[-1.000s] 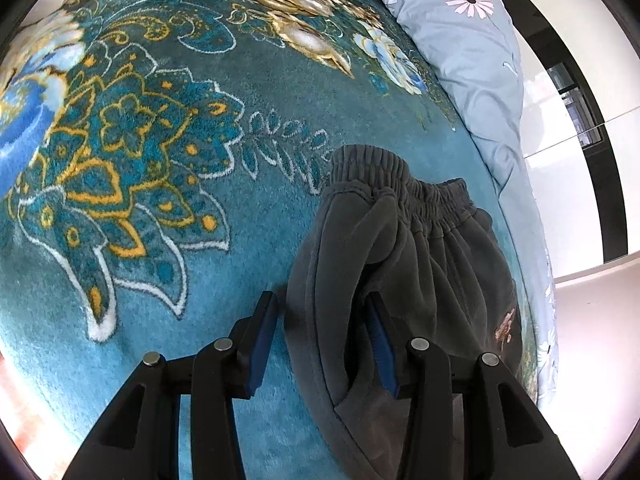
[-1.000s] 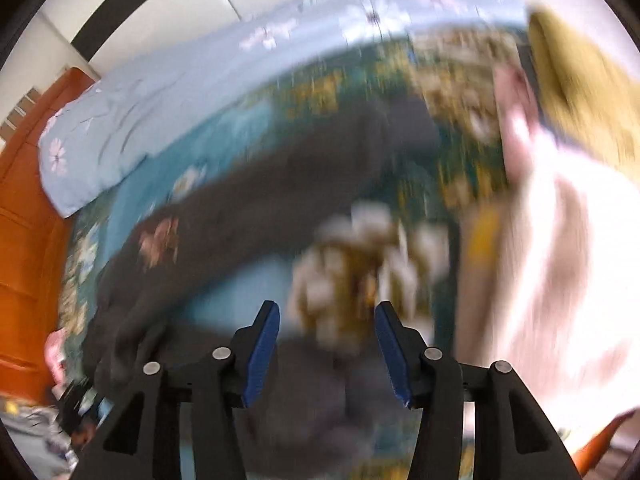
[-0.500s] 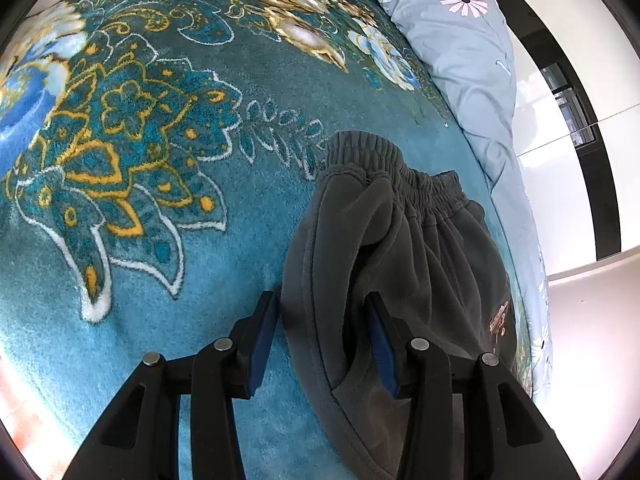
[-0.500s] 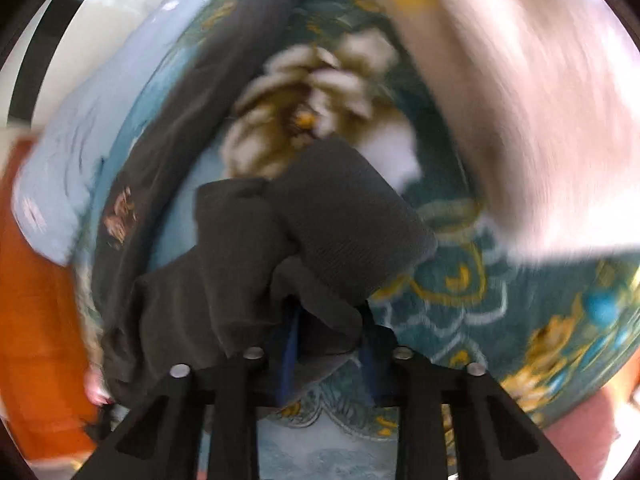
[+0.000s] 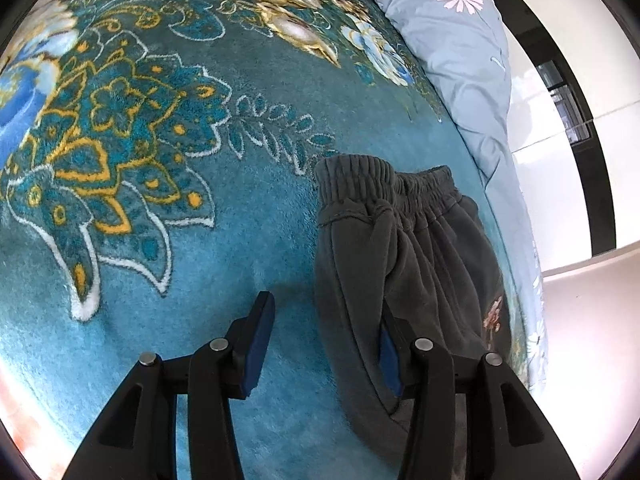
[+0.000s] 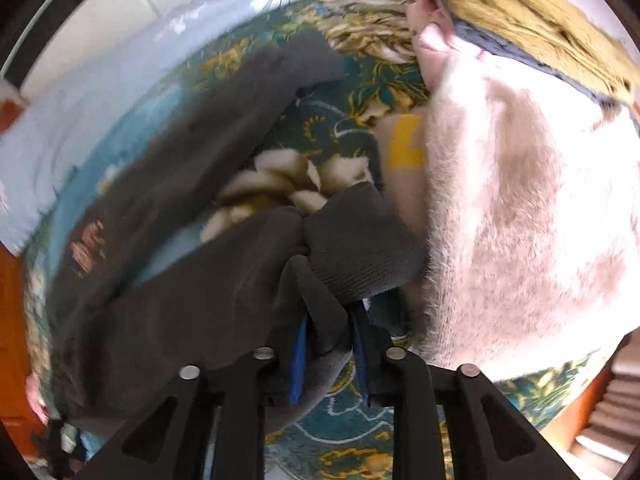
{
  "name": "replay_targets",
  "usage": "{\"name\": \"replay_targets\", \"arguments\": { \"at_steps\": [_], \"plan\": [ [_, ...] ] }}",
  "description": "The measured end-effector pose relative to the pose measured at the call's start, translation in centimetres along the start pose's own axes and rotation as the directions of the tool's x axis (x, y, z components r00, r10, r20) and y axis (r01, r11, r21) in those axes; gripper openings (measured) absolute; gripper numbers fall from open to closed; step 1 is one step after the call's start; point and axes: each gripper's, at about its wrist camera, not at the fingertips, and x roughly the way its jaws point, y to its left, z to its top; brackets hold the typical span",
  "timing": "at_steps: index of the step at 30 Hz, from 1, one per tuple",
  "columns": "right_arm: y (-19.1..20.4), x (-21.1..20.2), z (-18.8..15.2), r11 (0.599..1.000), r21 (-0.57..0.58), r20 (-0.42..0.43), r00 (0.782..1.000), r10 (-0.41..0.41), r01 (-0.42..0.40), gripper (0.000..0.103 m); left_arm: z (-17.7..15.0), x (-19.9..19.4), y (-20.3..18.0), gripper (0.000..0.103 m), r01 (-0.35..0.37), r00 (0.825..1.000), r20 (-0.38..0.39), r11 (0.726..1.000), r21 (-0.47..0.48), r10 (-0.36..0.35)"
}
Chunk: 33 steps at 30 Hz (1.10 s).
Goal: Fold clothes
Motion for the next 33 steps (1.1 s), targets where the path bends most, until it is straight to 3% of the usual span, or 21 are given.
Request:
{"name": "replay_targets", "arguments": {
  "at_steps": [1, 4, 7, 13, 18, 20, 22, 27, 31, 33],
  "plan": [
    [-0.3, -0.7, 0.2, 1.0, 0.008, 0.015, 1.0, 0.011, -0.011, 0.047, 0.0, 0.0, 0.1, 0.049, 0.011, 1.0, -0.003, 1.0, -0.011, -0.011],
    [-0.7, -2.7, 0.2, 1.0, 0.008, 0.058, 0.998, 0.03, -0.03, 0.052, 0.0, 0.0, 0.0, 0.049, 0.041, 0.999, -0.013, 0.999, -0.024, -0.042],
    [-0.7, -3.2, -0.6, 0.994, -0.007, 0.013, 0.994, 0.105, -0.105, 0.052, -0.4, 0.4, -0.5, 0.049, 0.037, 0.999, -0.029, 0.999, -0.005, -0.037],
    [1.8, 1.3, -3.7, 0.981, -0.007, -0.157, 0.969, 0.192, -0.195, 0.058, -1.0, 0.6, -1.1, 0.049, 0.036, 0.998, -0.051, 0.999, 0.016, -0.035],
    [1.6, 4.0, -4.1, 0.98, 0.127, -0.155, 0.973, 0.173, -0.154, 0.053, -0.8, 0.8, -1.0, 0.048, 0.038, 0.997, -0.059, 0.999, -0.01, -0.039],
    [1.0, 4.0, -4.2, 0.978, 0.162, -0.162, 0.975, 0.156, -0.129, 0.043, -0.7, 0.8, -0.9, 0.048, 0.045, 0.997, -0.06, 0.999, -0.017, -0.046],
    [0.5, 3.6, -4.4, 0.982, 0.166, -0.175, 0.978, 0.116, -0.087, 0.042, -0.7, 0.9, -0.7, 0.048, 0.05, 0.997, -0.061, 0.998, -0.03, -0.052],
    [0.0, 3.6, -5.3, 0.965, 0.19, -0.176, 0.961, 0.215, -0.181, 0.048, -0.6, 1.0, -0.6, 0.048, 0.049, 0.997, -0.058, 0.998, -0.035, -0.051],
    [0.6, 4.9, -5.2, 0.952, 0.239, -0.145, 0.962, 0.232, -0.193, 0.049, -0.6, 1.0, -0.9, 0.048, 0.04, 0.997, -0.06, 0.999, -0.031, -0.042],
    [1.1, 4.8, -5.1, 0.952, 0.252, -0.132, 0.969, 0.209, -0.171, 0.041, -0.7, 0.9, -0.9, 0.047, 0.049, 0.997, -0.062, 0.998, -0.033, -0.051]
  ]
}}
